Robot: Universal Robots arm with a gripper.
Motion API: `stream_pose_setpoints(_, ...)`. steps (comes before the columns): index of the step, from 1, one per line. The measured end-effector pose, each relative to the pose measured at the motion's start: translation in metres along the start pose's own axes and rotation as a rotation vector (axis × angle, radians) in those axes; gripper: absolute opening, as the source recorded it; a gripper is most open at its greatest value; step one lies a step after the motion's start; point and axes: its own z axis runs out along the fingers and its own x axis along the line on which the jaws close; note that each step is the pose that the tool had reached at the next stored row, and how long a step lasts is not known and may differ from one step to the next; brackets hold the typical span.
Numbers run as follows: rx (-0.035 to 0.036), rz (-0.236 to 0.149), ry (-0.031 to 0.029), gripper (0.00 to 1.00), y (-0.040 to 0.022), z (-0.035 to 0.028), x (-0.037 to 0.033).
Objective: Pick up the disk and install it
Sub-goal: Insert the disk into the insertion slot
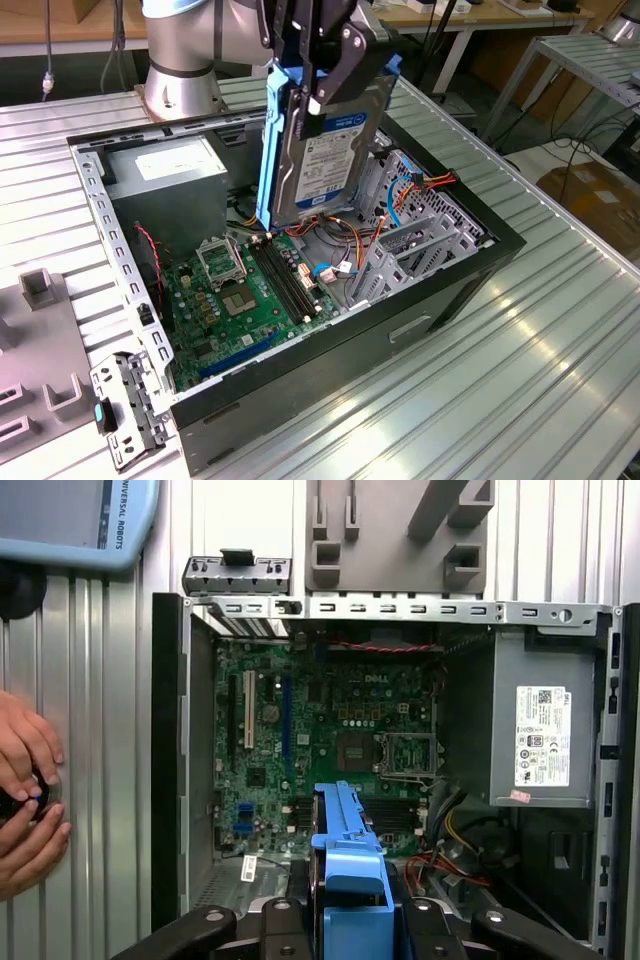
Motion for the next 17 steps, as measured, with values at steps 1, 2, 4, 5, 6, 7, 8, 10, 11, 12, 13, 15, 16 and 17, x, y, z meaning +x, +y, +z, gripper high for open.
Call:
stream_pose_setpoints(1, 0.0000, 0.000, 0.0003, 0.37, -0.0015, 0.0003, 0.0013)
stream_pose_setpoints(2, 0.0000, 0.000, 0.0006, 0.37, -0.0031, 0.0006, 0.0022)
stream_pose_setpoints(4, 0.0000, 0.000, 0.0022, 0.37, -0.0073, 0.0012, 0.0033)
stream_pose_setpoints(5, -0.0001, 0.000, 0.0040, 0.37, -0.0113, 0.0013, 0.0037)
stream_pose_setpoints(6, -0.0001, 0.000, 0.0045, 0.37, -0.0152, 0.0017, 0.0039)
stream_pose_setpoints(7, -0.0001, 0.000, 0.0054, 0.37, -0.0216, 0.0022, 0.0042)
stream_pose_setpoints(8, -0.0001, 0.000, 0.0059, 0.37, -0.0251, 0.0024, 0.0043)
stream_pose_setpoints(10, -0.0001, 0.000, 0.0076, 0.37, -0.0359, 0.0031, 0.0046)
stream_pose_setpoints(11, 0.0000, 0.000, 0.0078, 0.37, -0.0392, 0.0035, 0.0048)
stream_pose_setpoints(12, 0.0000, 0.000, 0.0081, 0.37, -0.0434, 0.0037, 0.0054)
stream_pose_setpoints(13, -0.0001, 0.000, 0.0084, 0.37, -0.0463, 0.0039, 0.0064)
stream_pose_setpoints(15, -0.0001, 0.000, 0.0082, 0.37, -0.0496, 0.0045, 0.0093)
stream_pose_setpoints(16, -0.0002, 0.000, 0.0083, 0.37, -0.0507, 0.0047, 0.0106)
stream_pose_setpoints(17, -0.0002, 0.001, 0.0085, 0.37, -0.0517, 0.0049, 0.0122)
